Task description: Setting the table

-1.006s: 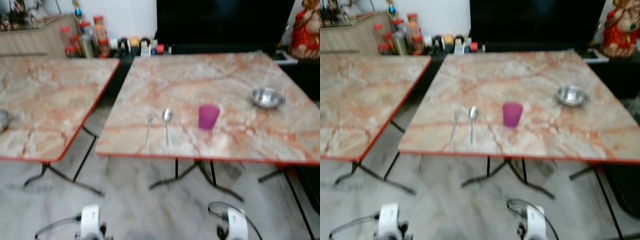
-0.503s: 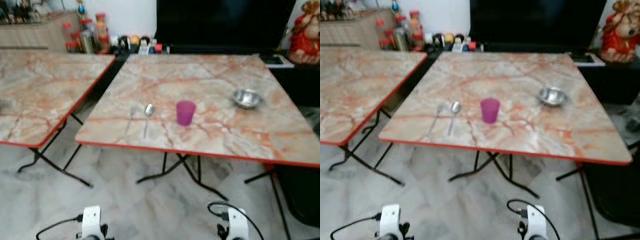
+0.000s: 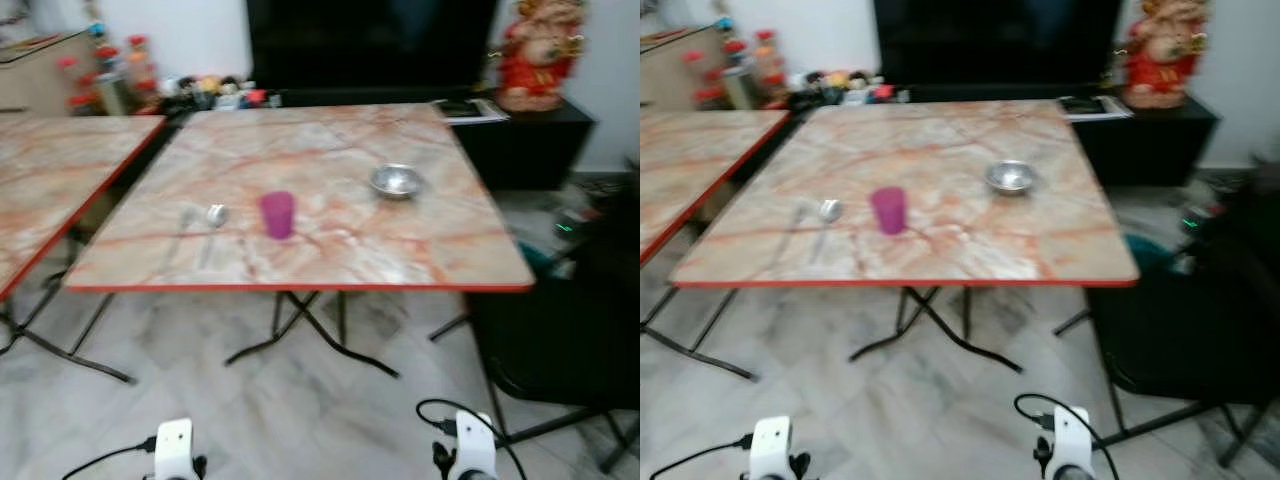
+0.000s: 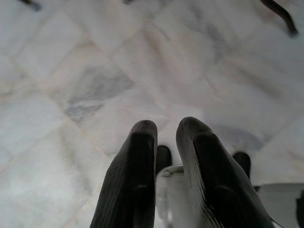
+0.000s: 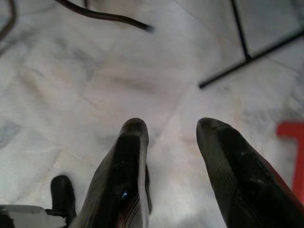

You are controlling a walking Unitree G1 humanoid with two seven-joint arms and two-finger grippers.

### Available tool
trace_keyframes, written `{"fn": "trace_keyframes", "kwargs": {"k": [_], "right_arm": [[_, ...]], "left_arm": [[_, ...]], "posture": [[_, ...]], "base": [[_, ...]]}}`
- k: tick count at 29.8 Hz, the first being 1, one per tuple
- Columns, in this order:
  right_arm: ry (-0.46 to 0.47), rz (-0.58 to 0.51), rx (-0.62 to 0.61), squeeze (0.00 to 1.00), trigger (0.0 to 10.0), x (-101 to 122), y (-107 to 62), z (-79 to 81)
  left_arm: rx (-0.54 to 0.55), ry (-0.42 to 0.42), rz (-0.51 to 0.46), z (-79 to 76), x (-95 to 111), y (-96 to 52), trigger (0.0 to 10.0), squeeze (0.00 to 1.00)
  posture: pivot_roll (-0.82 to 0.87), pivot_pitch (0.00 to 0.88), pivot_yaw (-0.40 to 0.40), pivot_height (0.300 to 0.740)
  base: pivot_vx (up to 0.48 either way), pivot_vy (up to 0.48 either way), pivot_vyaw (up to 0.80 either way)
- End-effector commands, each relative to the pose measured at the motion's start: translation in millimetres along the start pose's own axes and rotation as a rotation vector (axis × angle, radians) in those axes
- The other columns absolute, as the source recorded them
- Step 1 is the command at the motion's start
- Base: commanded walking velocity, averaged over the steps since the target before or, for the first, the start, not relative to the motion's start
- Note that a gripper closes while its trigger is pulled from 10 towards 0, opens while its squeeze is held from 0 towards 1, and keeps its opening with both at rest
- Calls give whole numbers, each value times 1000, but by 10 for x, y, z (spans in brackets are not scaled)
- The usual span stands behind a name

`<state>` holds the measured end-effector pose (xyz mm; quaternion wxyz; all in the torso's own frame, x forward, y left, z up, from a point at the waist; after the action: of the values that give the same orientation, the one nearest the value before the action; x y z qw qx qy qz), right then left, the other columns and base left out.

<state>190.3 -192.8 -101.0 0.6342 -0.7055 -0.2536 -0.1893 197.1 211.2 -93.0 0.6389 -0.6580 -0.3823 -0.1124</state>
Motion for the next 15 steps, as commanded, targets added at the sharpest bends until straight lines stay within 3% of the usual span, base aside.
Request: {"fn": "trace_keyframes", "kwargs": {"k": [1,11,15], "right_arm": [[9,-9,1,0,10000,44,10,15],[26,-50,7,0,10000,149,24,21],[-8,-67,12,0,10000,190,28,31]], "left_arm": [[11,-6,-3,36,25,2,10000,0],[26,-5,2,62,18,-1,10000,0],[31,-4,-4,69,29,-1,10000,0]], "posture": [[-8,0,14,728],[-7,0,19,728],[-2,0,18,728]], "base": [[0,0,-581],[0,0,0],[0,0,158]]}}
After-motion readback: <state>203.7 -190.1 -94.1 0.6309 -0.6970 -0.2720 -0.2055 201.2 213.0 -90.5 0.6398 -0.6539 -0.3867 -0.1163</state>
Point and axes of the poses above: a point about 5 cm out from each wrist's last joint towards the gripper, its own y axis pointing out of the wrist towards the gripper, its own x axis along the axis of the wrist's last joint, z = x × y, the point moved 2 cm from there along y, pointing out of the wrist towards the gripper, and after that the axes turned 13 degrees about -y, right-handed, at the moved point
